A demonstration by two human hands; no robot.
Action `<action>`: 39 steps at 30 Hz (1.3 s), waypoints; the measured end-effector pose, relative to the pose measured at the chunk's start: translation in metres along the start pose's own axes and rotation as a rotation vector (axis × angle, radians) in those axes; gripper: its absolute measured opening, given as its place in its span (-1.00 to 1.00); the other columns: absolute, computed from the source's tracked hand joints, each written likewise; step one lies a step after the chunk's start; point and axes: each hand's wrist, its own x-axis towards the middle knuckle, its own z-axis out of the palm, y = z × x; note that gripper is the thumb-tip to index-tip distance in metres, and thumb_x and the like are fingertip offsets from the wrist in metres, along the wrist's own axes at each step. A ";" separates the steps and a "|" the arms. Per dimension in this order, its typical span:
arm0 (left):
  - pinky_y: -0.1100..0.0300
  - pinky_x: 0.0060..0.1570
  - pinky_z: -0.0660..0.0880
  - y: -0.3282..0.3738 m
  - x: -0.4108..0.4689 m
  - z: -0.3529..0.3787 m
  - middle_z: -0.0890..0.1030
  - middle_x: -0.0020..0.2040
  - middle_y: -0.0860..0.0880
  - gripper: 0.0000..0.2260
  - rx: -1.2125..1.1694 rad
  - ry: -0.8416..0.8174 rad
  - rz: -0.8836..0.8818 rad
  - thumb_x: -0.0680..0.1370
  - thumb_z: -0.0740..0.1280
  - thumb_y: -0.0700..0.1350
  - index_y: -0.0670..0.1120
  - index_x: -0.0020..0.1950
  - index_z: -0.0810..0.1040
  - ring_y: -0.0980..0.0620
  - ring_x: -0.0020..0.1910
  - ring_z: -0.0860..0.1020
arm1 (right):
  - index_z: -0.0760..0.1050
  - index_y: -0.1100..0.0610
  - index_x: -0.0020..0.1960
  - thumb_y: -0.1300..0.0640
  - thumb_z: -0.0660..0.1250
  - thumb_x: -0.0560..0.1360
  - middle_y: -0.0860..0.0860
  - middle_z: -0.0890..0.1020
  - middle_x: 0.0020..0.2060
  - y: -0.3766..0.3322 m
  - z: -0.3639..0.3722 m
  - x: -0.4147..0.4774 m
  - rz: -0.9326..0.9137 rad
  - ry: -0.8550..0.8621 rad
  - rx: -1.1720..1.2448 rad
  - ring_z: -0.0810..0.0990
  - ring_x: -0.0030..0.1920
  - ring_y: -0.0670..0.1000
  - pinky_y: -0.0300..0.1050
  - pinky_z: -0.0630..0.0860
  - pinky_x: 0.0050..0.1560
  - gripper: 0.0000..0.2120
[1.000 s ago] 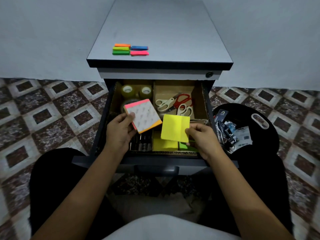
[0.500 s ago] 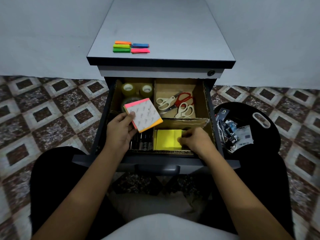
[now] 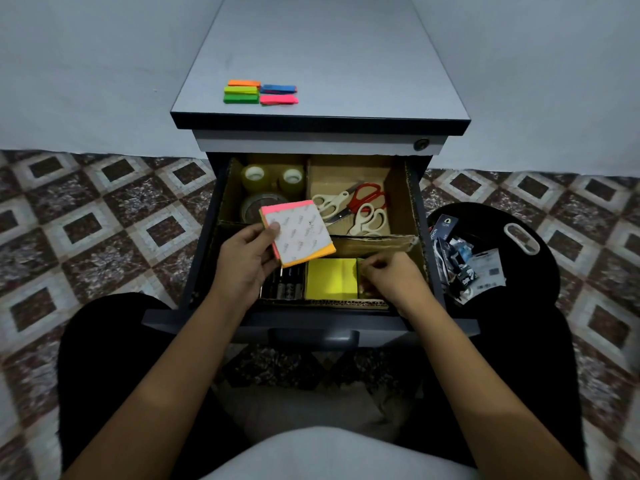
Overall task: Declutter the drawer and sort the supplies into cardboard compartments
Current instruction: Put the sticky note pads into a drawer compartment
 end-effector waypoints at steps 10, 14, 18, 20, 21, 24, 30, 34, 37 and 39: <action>0.27 -0.38 0.58 0.000 -0.008 0.008 0.68 -0.32 0.00 -0.93 0.143 -0.195 -0.077 0.54 0.29 -0.23 -0.17 -0.12 0.55 0.13 -0.34 0.64 | 0.56 0.16 -0.12 0.24 0.34 0.49 0.05 0.55 -0.35 -0.016 -0.005 -0.021 -0.201 -0.259 0.300 0.51 -0.42 -0.15 -0.35 0.47 -0.43 -0.96; 0.22 -0.29 0.61 0.000 -0.012 0.009 0.69 -0.30 0.00 -0.84 0.144 -0.241 -0.091 0.59 0.22 -0.21 -0.18 -0.13 0.56 0.12 -0.32 0.65 | 0.53 0.17 -0.20 0.32 0.34 0.47 -0.03 0.56 -0.45 -0.014 -0.006 -0.018 -0.163 -0.228 0.368 0.51 -0.43 -0.12 -0.33 0.50 -0.42 -0.89; 0.23 -0.28 0.62 0.001 -0.012 0.010 0.69 -0.30 -0.01 -0.80 0.183 -0.286 -0.100 0.60 0.16 -0.27 -0.18 -0.12 0.56 0.09 -0.31 0.66 | 0.49 0.17 -0.21 0.31 0.31 0.50 -0.13 0.54 -0.52 -0.013 -0.009 -0.018 -0.138 -0.207 0.415 0.53 -0.33 -0.07 -0.31 0.48 -0.43 -0.87; 0.25 -0.29 0.61 0.001 -0.012 0.011 0.68 -0.31 0.01 -0.82 0.237 -0.264 -0.091 0.59 0.19 -0.27 -0.17 -0.13 0.55 0.09 -0.31 0.65 | 0.47 0.16 -0.21 0.29 0.30 0.51 -0.06 0.57 -0.43 -0.013 -0.009 -0.019 -0.126 -0.184 0.445 0.54 -0.30 -0.04 -0.31 0.48 -0.44 -0.86; 0.27 -0.31 0.60 0.000 -0.013 0.012 0.68 -0.32 0.02 -0.83 0.263 -0.244 -0.084 0.59 0.21 -0.26 -0.16 -0.14 0.55 0.10 -0.32 0.65 | 0.47 0.16 -0.21 0.29 0.29 0.52 0.01 0.58 -0.36 -0.013 -0.009 -0.020 -0.119 -0.169 0.456 0.54 -0.29 -0.02 -0.30 0.48 -0.44 -0.86; 0.30 -0.32 0.60 -0.004 -0.014 0.017 0.65 -0.28 -0.04 -0.85 0.352 -0.194 -0.058 0.57 0.25 -0.25 -0.14 -0.17 0.54 0.07 -0.31 0.63 | 0.49 0.14 -0.21 0.27 0.28 0.52 0.18 0.53 -0.22 -0.011 -0.009 -0.018 -0.107 -0.088 0.479 0.51 -0.22 0.09 -0.20 0.50 -0.35 -0.85; 0.36 -0.44 0.55 -0.002 -0.014 0.024 0.55 -0.27 -0.10 -0.84 0.382 -0.087 -0.048 0.57 0.25 -0.27 -0.14 -0.20 0.49 0.13 -0.43 0.58 | 0.46 0.16 -0.19 0.31 0.26 0.53 0.08 0.57 -0.25 -0.013 -0.016 -0.017 -0.062 0.142 0.718 0.57 -0.26 0.00 -0.20 0.58 -0.38 -0.86; 0.34 -0.41 0.56 0.000 -0.016 0.025 0.56 -0.25 -0.11 -0.87 0.452 -0.136 -0.117 0.57 0.26 -0.26 -0.17 -0.18 0.50 0.07 -0.36 0.58 | 0.44 0.15 -0.21 0.30 0.28 0.53 0.12 0.50 -0.24 -0.013 -0.025 -0.016 -0.075 0.292 0.771 0.53 -0.24 -0.01 -0.23 0.60 -0.36 -0.85; 0.34 -0.43 0.55 -0.002 -0.017 0.035 0.56 -0.26 -0.11 -0.87 0.481 -0.193 -0.157 0.57 0.25 -0.27 -0.19 -0.18 0.49 0.12 -0.42 0.57 | 0.45 0.15 -0.19 0.29 0.28 0.53 0.13 0.48 -0.23 -0.015 -0.039 -0.015 -0.145 0.344 0.721 0.52 -0.23 -0.02 -0.22 0.60 -0.32 -0.87; 0.35 -0.45 0.54 -0.005 -0.016 0.044 0.56 -0.27 -0.12 -0.86 0.508 -0.231 -0.185 0.57 0.25 -0.29 -0.19 -0.19 0.48 0.12 -0.44 0.57 | 0.45 0.16 -0.19 0.29 0.28 0.53 0.13 0.48 -0.22 -0.014 -0.047 -0.015 -0.164 0.355 0.683 0.52 -0.24 -0.03 -0.23 0.60 -0.31 -0.87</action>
